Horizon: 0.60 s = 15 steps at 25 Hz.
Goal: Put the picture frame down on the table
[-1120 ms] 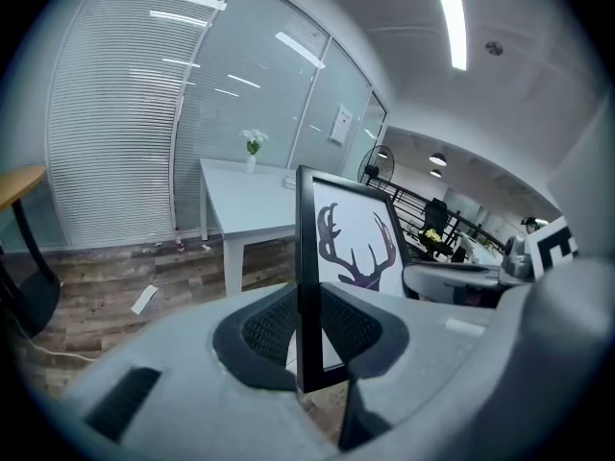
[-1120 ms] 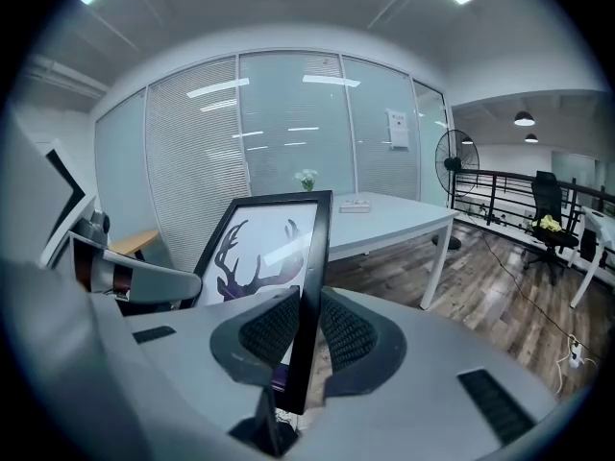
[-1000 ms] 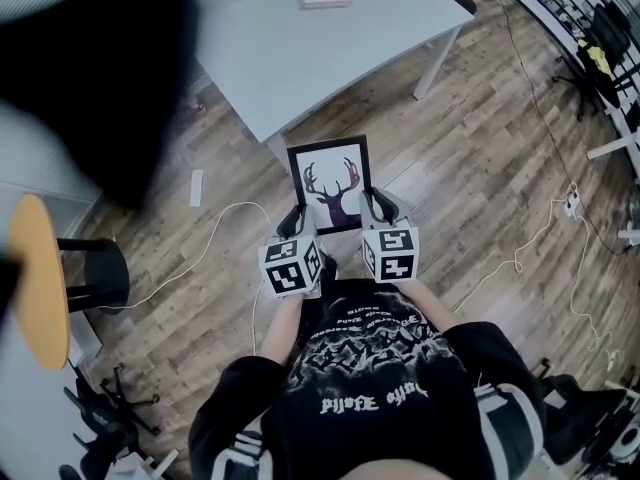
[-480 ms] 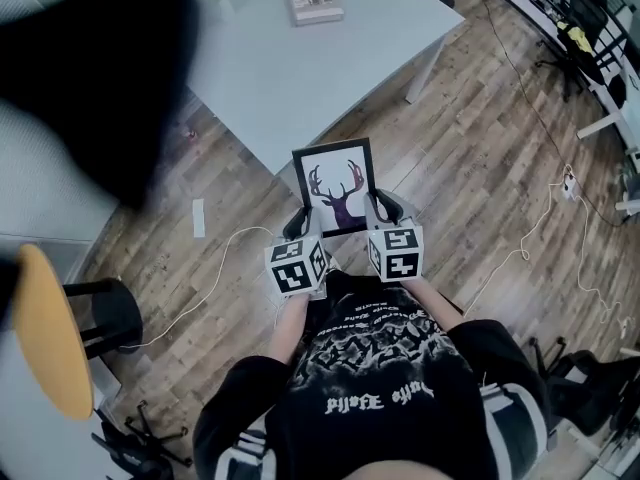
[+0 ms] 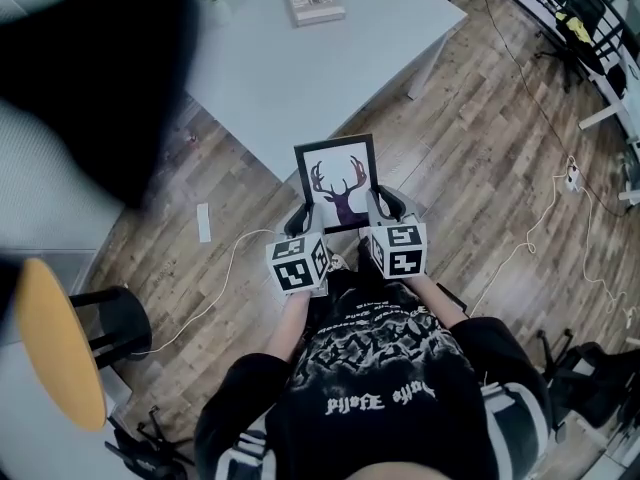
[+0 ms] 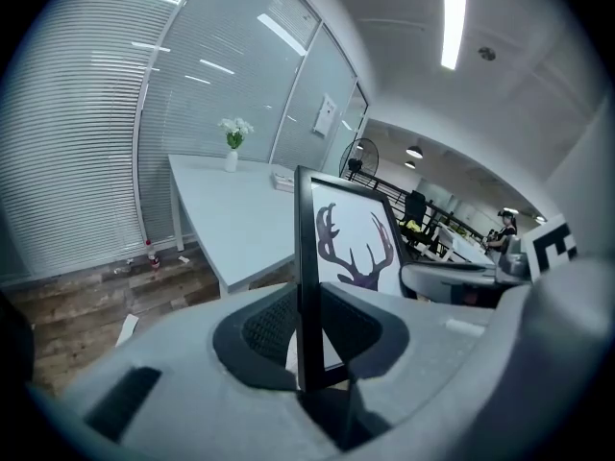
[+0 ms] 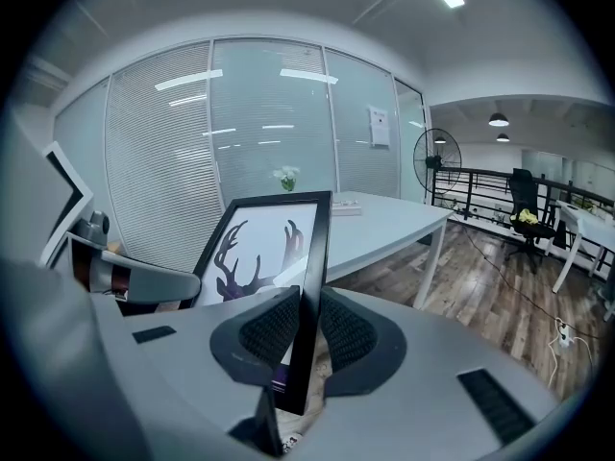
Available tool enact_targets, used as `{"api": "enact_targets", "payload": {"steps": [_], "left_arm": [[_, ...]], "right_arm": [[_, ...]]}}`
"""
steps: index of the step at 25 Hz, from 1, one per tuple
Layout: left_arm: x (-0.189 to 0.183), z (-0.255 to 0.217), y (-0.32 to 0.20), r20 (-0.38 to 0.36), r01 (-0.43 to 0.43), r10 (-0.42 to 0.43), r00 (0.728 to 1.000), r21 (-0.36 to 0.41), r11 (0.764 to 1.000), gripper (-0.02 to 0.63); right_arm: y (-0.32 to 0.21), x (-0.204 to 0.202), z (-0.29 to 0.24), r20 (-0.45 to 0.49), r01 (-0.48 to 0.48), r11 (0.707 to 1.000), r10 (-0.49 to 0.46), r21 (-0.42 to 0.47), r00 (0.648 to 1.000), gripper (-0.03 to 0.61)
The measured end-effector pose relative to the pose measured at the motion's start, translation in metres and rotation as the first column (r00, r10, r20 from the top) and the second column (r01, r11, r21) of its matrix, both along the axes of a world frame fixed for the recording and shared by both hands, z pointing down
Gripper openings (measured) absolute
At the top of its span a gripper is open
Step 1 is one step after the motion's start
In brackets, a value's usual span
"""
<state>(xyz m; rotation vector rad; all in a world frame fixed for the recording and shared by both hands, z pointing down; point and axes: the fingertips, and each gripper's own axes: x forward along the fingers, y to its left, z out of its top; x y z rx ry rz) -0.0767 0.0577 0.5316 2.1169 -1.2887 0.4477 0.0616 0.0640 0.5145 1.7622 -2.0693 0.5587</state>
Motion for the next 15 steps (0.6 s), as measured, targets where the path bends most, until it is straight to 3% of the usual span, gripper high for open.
{"api": "enact_targets", "payload": {"steps": [7,15], "left_arm": [[-0.006,-0.001,-0.027,-0.005,0.063,-0.063,0.998,0.018,0.998,0.083],[-0.012,-0.007,-0.088,0.018,0.179,-0.179,0.984,0.021,0.984,0.084]], "right_arm": [[-0.034,-0.006,-0.003,-0.001,0.069,0.997,-0.069,0.025,0.998,0.066],[-0.114,-0.013,-0.005,0.025,0.184,0.982,-0.185,0.027,0.982,0.066]]}}
